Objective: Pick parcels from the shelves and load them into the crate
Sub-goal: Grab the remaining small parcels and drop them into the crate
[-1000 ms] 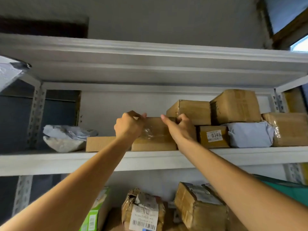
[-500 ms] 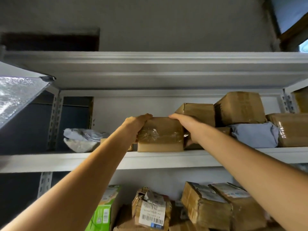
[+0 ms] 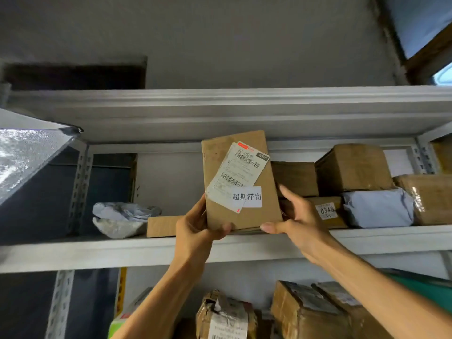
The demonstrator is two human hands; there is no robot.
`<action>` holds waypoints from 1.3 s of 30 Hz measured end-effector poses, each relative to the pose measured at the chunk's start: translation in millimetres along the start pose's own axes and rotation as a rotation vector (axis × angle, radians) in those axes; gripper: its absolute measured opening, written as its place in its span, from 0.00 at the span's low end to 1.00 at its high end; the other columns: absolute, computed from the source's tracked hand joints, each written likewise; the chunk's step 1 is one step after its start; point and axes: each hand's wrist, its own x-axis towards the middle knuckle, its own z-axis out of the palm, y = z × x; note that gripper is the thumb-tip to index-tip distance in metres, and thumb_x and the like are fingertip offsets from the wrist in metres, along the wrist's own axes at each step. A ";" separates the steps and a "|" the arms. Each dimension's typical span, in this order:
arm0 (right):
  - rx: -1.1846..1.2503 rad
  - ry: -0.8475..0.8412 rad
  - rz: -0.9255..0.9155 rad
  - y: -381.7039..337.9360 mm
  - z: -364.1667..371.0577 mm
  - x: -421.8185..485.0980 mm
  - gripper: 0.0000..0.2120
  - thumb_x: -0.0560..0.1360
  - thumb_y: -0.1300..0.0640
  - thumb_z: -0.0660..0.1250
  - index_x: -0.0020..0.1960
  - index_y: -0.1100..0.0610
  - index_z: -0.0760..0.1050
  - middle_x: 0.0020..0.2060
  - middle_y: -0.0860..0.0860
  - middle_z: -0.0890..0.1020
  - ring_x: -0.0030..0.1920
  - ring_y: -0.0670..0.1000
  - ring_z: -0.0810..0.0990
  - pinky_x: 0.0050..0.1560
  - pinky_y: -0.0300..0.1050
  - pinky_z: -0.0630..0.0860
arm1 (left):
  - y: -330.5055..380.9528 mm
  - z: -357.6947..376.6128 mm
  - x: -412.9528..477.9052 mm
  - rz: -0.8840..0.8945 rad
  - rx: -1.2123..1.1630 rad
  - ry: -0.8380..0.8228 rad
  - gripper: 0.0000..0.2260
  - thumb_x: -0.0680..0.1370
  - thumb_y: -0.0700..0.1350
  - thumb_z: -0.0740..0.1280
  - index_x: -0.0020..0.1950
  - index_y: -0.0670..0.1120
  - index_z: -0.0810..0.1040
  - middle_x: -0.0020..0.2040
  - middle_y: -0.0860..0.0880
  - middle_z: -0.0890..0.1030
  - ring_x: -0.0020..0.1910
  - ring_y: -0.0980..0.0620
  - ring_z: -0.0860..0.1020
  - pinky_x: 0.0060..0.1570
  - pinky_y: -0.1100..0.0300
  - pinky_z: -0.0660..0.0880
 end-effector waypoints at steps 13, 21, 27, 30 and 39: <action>-0.145 -0.026 -0.198 -34.9 -36.6 -27.8 0.41 0.63 0.74 0.76 0.70 0.47 0.70 0.56 0.38 0.82 0.59 0.38 0.78 0.60 0.38 0.76 | 13.1 25.0 1.5 0.091 0.092 -0.071 0.42 0.63 0.38 0.76 0.76 0.47 0.65 0.64 0.53 0.79 0.60 0.50 0.79 0.50 0.60 0.79; -0.277 0.040 -0.205 -69.5 -106.7 -72.0 0.44 0.68 0.74 0.71 0.76 0.46 0.61 0.63 0.40 0.78 0.65 0.41 0.75 0.61 0.38 0.75 | 8.7 108.0 -16.4 0.133 -0.008 -0.220 0.40 0.72 0.38 0.74 0.79 0.49 0.56 0.70 0.52 0.74 0.67 0.53 0.73 0.62 0.46 0.76; -0.496 0.203 -0.128 -89.4 -188.4 -146.5 0.46 0.67 0.71 0.71 0.76 0.40 0.59 0.66 0.40 0.76 0.68 0.43 0.73 0.63 0.41 0.73 | -14.5 206.7 -49.2 0.021 -0.281 -0.399 0.37 0.74 0.32 0.70 0.78 0.49 0.59 0.69 0.51 0.75 0.67 0.54 0.74 0.64 0.49 0.75; -0.635 0.306 -0.063 -103.2 -233.2 -199.2 0.48 0.70 0.78 0.66 0.77 0.40 0.56 0.68 0.39 0.74 0.69 0.42 0.71 0.64 0.39 0.72 | -23.4 268.7 -79.2 -0.034 -0.394 -0.511 0.34 0.74 0.31 0.69 0.77 0.49 0.62 0.67 0.51 0.77 0.66 0.54 0.74 0.66 0.48 0.73; -0.929 0.711 0.193 -174.6 -338.3 -414.3 0.47 0.68 0.79 0.66 0.77 0.45 0.58 0.69 0.45 0.73 0.70 0.46 0.71 0.59 0.39 0.75 | -5.9 470.7 -242.9 -0.325 -0.771 -0.933 0.37 0.73 0.32 0.72 0.76 0.55 0.64 0.62 0.55 0.80 0.62 0.58 0.77 0.62 0.54 0.76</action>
